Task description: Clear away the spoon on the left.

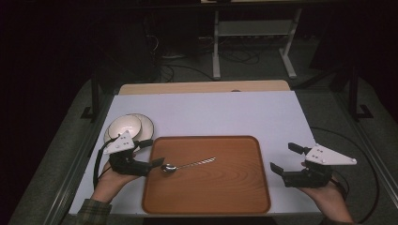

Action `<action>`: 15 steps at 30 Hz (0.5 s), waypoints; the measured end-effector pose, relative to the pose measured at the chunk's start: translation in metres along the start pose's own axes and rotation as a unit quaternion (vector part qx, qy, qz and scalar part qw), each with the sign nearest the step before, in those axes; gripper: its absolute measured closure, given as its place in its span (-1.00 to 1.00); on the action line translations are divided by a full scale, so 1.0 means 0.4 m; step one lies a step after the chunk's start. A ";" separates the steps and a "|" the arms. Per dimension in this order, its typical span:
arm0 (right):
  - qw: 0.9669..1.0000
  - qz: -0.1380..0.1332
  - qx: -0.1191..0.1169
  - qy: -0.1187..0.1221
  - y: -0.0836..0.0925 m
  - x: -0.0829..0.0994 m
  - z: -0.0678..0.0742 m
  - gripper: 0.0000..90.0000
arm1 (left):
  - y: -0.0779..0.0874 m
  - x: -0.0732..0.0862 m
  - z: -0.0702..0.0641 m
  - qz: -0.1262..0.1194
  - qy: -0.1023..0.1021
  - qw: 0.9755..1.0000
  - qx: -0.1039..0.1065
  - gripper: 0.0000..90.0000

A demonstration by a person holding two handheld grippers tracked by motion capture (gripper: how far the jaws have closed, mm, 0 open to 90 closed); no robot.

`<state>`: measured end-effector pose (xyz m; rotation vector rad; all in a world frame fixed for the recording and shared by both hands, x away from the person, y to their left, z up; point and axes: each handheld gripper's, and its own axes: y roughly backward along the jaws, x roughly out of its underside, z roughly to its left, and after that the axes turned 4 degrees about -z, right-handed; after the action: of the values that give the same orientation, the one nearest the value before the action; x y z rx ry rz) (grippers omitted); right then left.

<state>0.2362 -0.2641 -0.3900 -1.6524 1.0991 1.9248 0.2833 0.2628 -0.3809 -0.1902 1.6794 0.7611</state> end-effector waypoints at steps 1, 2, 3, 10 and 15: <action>1.000 0.000 0.000 0.000 0.000 0.000 0.000 -0.85 | 0.005 0.002 0.002 -0.002 0.000 1.000 -0.003 -0.60; 1.000 -0.001 0.000 0.000 0.000 0.000 0.000 -0.85 | 0.013 0.005 0.005 -0.004 0.001 1.000 -0.007 -0.60; 1.000 -0.001 0.000 0.000 0.001 0.000 0.000 -0.85 | 0.019 0.008 0.007 -0.007 0.001 1.000 -0.011 -0.60; 1.000 -0.003 -0.001 -0.001 0.002 -0.001 0.000 -0.85 | 0.053 0.031 0.015 -0.026 0.008 0.999 -0.023 -0.68; 1.000 -0.004 -0.001 -0.001 0.003 -0.002 0.001 -0.85 | 0.071 0.047 0.020 -0.023 0.010 0.999 -0.035 -0.69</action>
<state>0.2356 -0.2644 -0.3888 -1.6535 1.0887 1.9232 0.2702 0.2943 -0.3882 -0.2856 1.6631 0.7848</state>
